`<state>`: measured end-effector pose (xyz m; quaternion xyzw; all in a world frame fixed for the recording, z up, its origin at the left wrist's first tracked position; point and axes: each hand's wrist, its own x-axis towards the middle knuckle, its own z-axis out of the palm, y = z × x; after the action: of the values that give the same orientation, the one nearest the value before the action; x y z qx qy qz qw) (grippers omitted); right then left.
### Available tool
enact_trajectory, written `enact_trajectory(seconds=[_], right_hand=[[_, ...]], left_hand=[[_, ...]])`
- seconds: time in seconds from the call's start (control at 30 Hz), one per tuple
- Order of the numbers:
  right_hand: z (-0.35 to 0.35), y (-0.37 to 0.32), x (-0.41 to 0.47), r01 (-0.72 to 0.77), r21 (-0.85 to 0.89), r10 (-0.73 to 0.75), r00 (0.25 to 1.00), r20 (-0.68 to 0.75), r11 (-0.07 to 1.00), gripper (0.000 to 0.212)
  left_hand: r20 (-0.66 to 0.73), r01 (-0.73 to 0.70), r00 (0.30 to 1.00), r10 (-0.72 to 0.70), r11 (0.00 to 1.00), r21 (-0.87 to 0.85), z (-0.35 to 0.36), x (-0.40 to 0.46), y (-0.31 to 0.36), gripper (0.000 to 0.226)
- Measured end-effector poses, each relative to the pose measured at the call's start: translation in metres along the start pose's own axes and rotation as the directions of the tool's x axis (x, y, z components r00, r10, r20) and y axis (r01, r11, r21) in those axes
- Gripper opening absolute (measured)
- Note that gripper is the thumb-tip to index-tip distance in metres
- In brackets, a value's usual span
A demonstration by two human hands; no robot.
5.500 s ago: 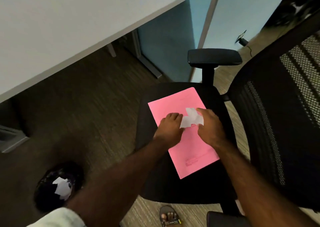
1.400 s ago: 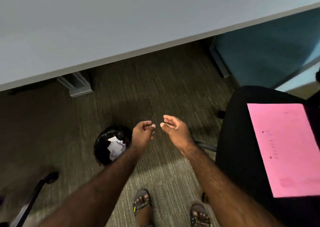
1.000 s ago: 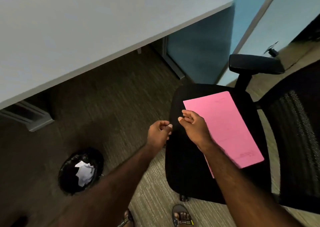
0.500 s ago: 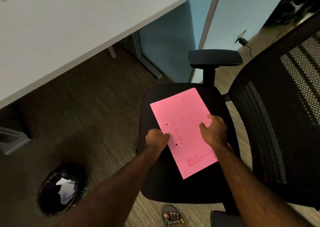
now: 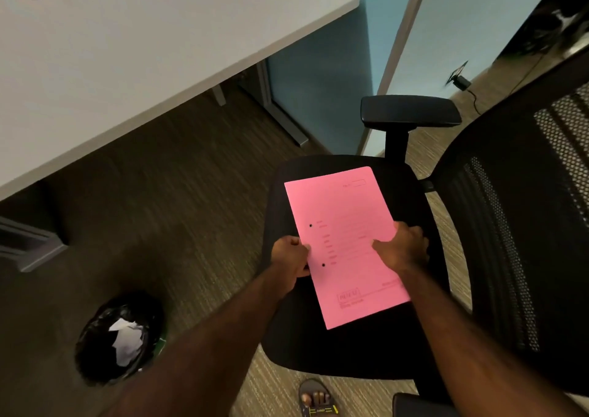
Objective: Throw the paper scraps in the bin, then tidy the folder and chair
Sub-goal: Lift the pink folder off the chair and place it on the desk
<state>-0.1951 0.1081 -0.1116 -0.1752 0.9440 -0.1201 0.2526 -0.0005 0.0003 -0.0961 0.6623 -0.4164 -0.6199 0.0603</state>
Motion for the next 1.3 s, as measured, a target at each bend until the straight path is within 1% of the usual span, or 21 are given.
enact_trajectory(seconds=[0.07, 0.13, 0.23, 0.27, 0.37, 0.4, 0.47, 0.57, 0.67, 0.9, 1.0, 1.17, 1.3], right_hand=[[0.001, -0.002, -0.002, -0.004, 0.060, 0.003, 1.000, 0.025, 0.998, 0.069], [0.004, -0.007, -0.007, -0.010, 0.160, 0.001, 0.998, 0.058, 0.987, 0.082], [0.008, -0.016, -0.018, 0.014, 0.293, -0.047, 0.993, 0.106, 0.956, 0.087], [0.009, -0.021, -0.022, 0.034, 0.340, -0.081, 0.989, 0.126, 0.940, 0.083], [0.011, -0.035, -0.039, 0.046, 0.506, -0.177, 0.961, 0.212, 0.861, 0.056], [0.010, -0.042, -0.046, 0.042, 0.547, -0.208, 0.947, 0.245, 0.836, 0.049], [0.007, -0.058, -0.060, 0.046, 0.612, -0.268, 0.923, 0.277, 0.790, 0.042], [0.001, -0.097, -0.086, 0.073, 0.677, -0.342, 0.899, 0.272, 0.732, 0.031], [-0.003, -0.137, -0.112, 0.117, 0.705, -0.405, 0.878, 0.256, 0.700, 0.024], [-0.012, -0.242, -0.189, 0.207, 0.725, -0.528, 0.813, 0.246, 0.657, 0.026], [-0.017, -0.281, -0.226, 0.228, 0.726, -0.571, 0.777, 0.266, 0.649, 0.029], [-0.024, -0.353, -0.292, 0.301, 0.722, -0.645, 0.720, 0.257, 0.623, 0.027], [-0.026, -0.402, -0.333, 0.333, 0.724, -0.686, 0.679, 0.260, 0.604, 0.025]], left_hand=[[-0.017, -0.016, 1.000, 0.016, 1.000, -0.010, -0.008, -0.001, -0.001, 0.006], [-0.049, -0.042, 0.998, 0.042, 0.999, 0.000, -0.022, 0.000, -0.001, 0.007], [-0.071, -0.078, 0.994, 0.077, 0.997, -0.007, -0.049, 0.003, 0.002, 0.010], [-0.077, -0.088, 0.993, 0.086, 0.996, -0.025, -0.060, 0.003, 0.004, 0.010], [-0.073, -0.123, 0.991, 0.116, 0.987, -0.107, -0.093, -0.004, 0.011, 0.011], [-0.068, -0.144, 0.988, 0.137, 0.981, -0.127, -0.106, -0.008, 0.014, 0.012], [-0.065, -0.188, 0.982, 0.180, 0.972, -0.140, -0.131, -0.018, 0.022, 0.013], [-0.079, -0.227, 0.973, 0.216, 0.956, -0.186, -0.183, -0.033, 0.033, 0.016], [-0.078, -0.246, 0.969, 0.234, 0.943, -0.223, -0.232, -0.045, 0.040, 0.019], [-0.097, -0.337, 0.941, 0.324, 0.879, -0.337, -0.359, -0.089, 0.050, 0.024], [-0.100, -0.383, 0.922, 0.374, 0.845, -0.375, -0.407, -0.112, 0.049, 0.027], [-0.165, -0.442, 0.897, 0.411, 0.805, -0.397, -0.493, -0.148, 0.052, 0.027], [-0.212, -0.495, 0.868, 0.448, 0.769, -0.404, -0.547, -0.176, 0.063, 0.030]])
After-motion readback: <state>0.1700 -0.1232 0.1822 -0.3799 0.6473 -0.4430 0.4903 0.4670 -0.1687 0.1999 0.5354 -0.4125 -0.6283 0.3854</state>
